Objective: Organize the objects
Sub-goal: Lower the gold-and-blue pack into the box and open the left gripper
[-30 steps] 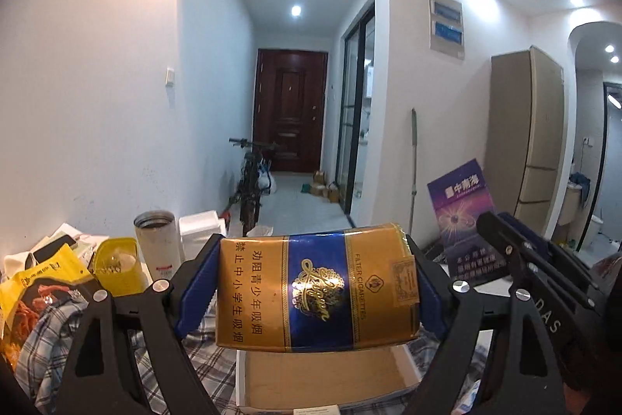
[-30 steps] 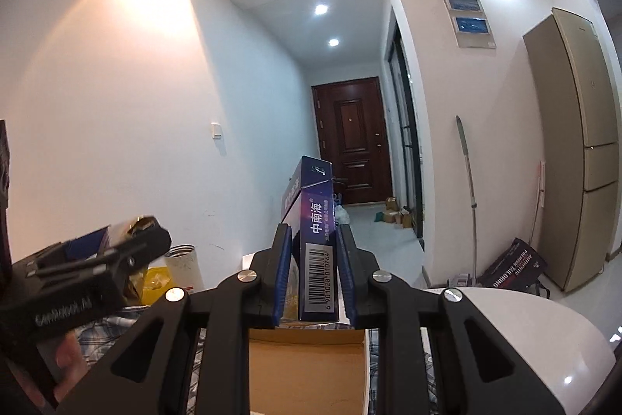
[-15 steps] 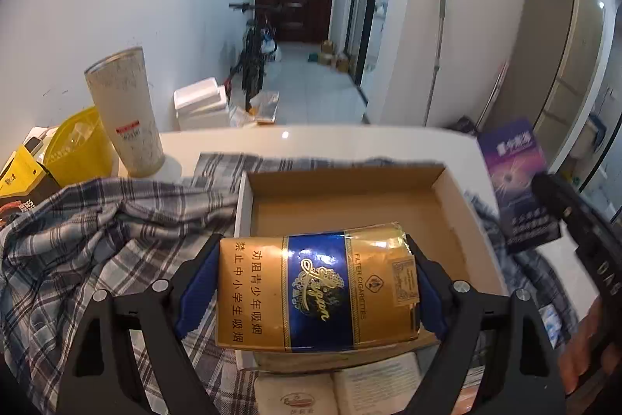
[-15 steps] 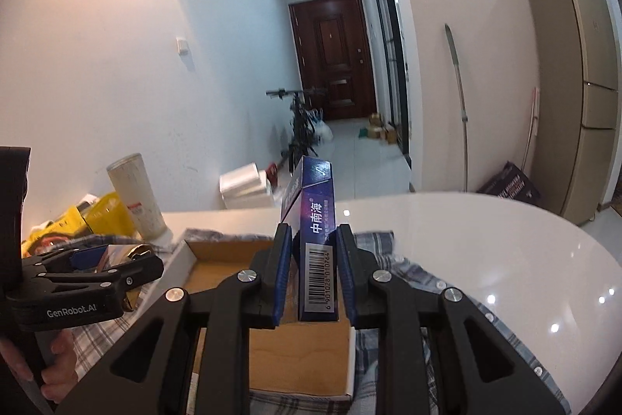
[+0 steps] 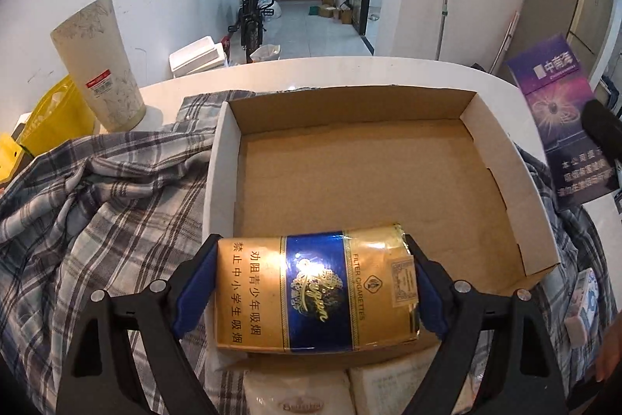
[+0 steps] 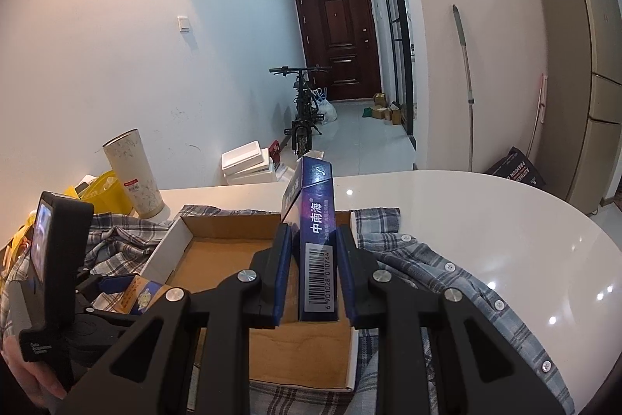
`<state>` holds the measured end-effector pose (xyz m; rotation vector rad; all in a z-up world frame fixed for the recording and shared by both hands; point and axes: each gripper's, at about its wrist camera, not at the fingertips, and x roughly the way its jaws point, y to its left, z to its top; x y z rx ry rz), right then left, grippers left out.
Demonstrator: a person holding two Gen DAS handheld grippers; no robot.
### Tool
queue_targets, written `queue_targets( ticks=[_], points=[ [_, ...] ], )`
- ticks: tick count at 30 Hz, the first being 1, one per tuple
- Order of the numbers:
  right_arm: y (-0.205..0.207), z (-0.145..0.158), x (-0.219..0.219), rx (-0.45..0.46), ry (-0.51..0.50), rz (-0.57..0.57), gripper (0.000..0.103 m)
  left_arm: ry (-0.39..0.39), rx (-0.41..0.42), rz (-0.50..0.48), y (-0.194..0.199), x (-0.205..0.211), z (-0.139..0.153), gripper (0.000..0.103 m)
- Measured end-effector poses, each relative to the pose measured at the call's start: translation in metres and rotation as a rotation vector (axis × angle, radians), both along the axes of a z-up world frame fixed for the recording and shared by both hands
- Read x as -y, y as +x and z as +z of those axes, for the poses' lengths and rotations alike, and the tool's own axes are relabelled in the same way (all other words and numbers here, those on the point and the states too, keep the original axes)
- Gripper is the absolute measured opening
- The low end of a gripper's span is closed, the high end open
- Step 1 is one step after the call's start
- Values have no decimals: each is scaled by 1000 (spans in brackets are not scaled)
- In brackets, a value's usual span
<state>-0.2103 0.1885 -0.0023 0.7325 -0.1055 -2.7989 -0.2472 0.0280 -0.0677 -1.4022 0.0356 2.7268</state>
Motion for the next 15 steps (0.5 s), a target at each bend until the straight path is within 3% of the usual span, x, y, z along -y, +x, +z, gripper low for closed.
queue_targets(
  ticks=[7, 15],
  points=[
    [0, 0, 2, 7, 3, 16, 22, -97, 11, -18, -1, -12, -8, 90],
    [-3, -2, 3, 21, 6, 14, 22, -60, 9, -21, 0, -10, -5, 91]
  ],
)
